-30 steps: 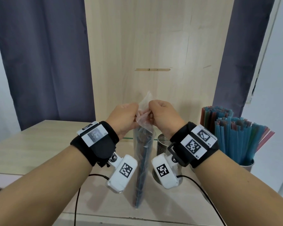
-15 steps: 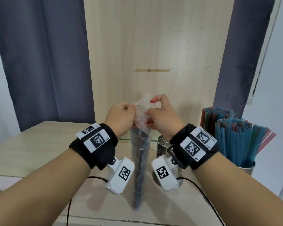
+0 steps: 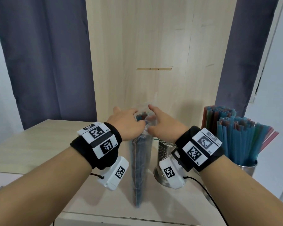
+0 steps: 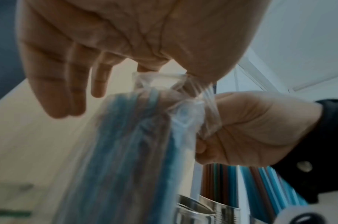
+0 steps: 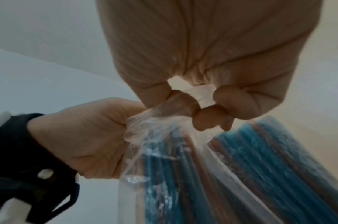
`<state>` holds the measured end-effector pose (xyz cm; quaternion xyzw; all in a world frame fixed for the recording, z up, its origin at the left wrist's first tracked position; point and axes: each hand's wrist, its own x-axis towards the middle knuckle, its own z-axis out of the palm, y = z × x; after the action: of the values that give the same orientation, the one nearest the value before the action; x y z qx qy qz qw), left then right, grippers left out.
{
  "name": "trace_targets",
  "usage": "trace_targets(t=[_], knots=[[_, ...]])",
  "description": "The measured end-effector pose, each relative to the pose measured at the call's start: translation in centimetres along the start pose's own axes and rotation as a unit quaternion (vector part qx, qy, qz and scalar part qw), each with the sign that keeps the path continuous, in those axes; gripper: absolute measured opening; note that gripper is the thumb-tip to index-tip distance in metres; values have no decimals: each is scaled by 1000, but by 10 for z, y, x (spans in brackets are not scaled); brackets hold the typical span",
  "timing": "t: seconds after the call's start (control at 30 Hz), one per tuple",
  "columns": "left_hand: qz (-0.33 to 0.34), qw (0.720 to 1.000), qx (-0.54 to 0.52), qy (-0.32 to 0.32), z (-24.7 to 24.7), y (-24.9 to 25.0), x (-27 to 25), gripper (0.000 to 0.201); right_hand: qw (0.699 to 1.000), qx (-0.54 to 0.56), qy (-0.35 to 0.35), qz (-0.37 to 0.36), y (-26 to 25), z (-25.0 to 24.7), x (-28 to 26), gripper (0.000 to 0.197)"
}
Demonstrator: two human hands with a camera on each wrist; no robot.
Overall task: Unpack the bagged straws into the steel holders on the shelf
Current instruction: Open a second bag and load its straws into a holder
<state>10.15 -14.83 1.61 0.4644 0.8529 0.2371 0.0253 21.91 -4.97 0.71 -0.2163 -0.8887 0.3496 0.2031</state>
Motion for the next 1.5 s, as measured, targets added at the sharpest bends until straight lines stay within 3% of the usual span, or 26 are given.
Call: trace_targets(t=[0.13, 0.2, 0.3, 0.4, 0.5, 0.6, 0.67, 0.77, 0.87, 0.97, 1.03, 1.13, 1.17, 1.23, 1.3, 1.4, 1.5], knots=[[-12, 980, -195, -23, 2, 3, -4, 60, 999, 8, 31, 34, 8, -3, 0, 109], [-24, 968, -251, -11, 3, 3, -7, 59, 997, -13, 41, 61, 11, -6, -1, 113], [-26, 940, -340, -17, 5, 3, -7, 61, 996, 62, 47, 44, 14, -6, -2, 103], [-33, 909, -415, -26, 6, 1, -7, 69, 989, 141, 46, -3, 11, -6, -6, 76], [-15, 927, -376, 8, 6, -3, -7, 56, 998, 45, 52, -12, 6, 0, -3, 35], [9, 965, -258, 47, 3, -6, -10, 60, 993, 27, 106, 35, 6, 7, 3, 24], [15, 963, -267, 41, 1, -9, -10, 62, 990, 67, 107, 60, 1, 8, -2, 23], [-18, 936, -352, 13, 2, -13, -10, 46, 985, 157, 32, 65, 1, 10, -11, 26], [-12, 933, -360, 8, 8, -16, -9, 66, 967, 242, -7, 76, 13, 15, -13, 28], [19, 921, -389, 14, 13, -21, -11, 80, 956, 280, 37, 74, 28, 22, -5, 55], [45, 919, -392, 8, 15, -22, -13, 89, 927, 362, 63, 76, 33, 25, -1, 62], [76, 928, -365, -3, 18, -26, -13, 82, 869, 480, 80, 87, 31, 21, -1, 15], [77, 930, -360, -6, 20, -27, -13, 88, 859, 497, 79, 92, 31, 20, -2, 14], [86, 935, -345, -17, 20, -28, -15, 101, 878, 465, 76, 90, 32, 20, -3, 48], [80, 941, -328, -37, 19, -28, -18, 111, 927, 357, 68, 94, 33, 24, -7, 84], [31, 945, -321, -45, 22, -30, -20, 111, 969, 222, 38, 99, 35, 26, -14, 99], [-5, 914, -404, -46, 33, -33, -15, 97, 975, 193, 13, 110, 41, 25, -14, 99]])
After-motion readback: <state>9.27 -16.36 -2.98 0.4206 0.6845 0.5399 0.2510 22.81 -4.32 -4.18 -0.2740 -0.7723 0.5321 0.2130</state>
